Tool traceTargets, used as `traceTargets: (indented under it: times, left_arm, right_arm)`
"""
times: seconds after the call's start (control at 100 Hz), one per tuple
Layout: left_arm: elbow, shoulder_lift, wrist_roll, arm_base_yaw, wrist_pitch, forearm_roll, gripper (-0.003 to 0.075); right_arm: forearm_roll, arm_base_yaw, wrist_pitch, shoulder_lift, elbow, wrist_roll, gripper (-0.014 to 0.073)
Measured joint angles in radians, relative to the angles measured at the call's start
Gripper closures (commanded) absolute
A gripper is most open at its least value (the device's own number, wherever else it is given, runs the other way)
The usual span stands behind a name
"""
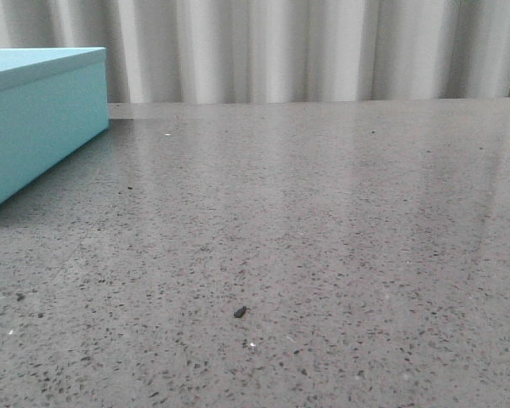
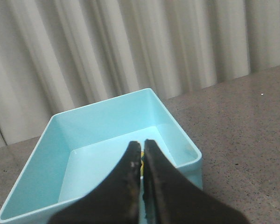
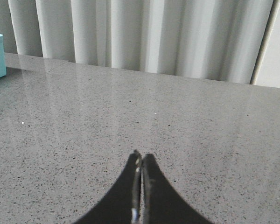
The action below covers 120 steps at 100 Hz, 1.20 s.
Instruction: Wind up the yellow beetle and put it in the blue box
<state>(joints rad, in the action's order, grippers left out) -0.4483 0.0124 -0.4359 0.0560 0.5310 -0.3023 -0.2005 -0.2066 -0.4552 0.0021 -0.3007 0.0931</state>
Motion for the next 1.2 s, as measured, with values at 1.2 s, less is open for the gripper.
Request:
traceTargets:
  times: [1.2]
  left_arm:
    - [0.447, -0.015, 0.569, -0.026, -0.255, 0.372, 0.0741]
  right_arm:
    - [0.000, 0.000, -0.004, 0.000, 0.000, 0.000, 0.0655]
